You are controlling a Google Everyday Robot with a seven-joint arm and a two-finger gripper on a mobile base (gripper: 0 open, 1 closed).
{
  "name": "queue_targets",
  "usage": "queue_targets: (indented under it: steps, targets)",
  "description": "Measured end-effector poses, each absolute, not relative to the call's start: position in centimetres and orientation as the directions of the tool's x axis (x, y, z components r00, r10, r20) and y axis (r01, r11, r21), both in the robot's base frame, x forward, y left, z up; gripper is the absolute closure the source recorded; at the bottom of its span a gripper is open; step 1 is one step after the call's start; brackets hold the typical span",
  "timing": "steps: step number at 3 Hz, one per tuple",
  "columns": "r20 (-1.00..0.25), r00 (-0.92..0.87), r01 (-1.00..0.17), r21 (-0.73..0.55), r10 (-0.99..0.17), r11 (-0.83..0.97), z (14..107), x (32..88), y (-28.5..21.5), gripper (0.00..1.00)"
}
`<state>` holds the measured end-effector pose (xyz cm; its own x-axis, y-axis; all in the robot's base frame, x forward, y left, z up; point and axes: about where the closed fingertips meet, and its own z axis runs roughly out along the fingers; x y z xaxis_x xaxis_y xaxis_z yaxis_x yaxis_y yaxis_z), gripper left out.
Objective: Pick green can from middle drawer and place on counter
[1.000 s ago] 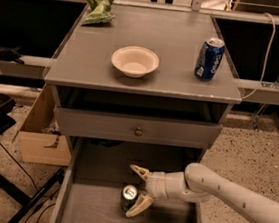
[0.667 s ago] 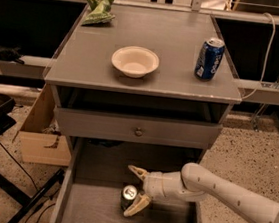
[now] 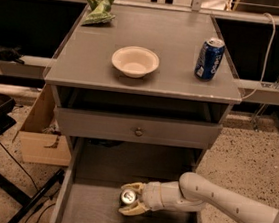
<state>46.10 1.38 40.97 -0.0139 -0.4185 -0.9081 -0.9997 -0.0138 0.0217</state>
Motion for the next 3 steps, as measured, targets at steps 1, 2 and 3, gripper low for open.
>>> queue_targets:
  steps: [1, 2, 3]
  targets:
    - [-0.907, -0.012, -1.000, 0.020, -0.421, -0.015, 41.6, 46.1, 1.4, 0.81]
    - [-0.897, 0.008, -1.000, 0.004, -0.442, -0.026, 48.0, 45.6, 1.5, 1.00]
    - [-0.913, -0.068, -0.993, 0.100, -0.403, -0.059, 57.9, 41.9, 3.2, 1.00]
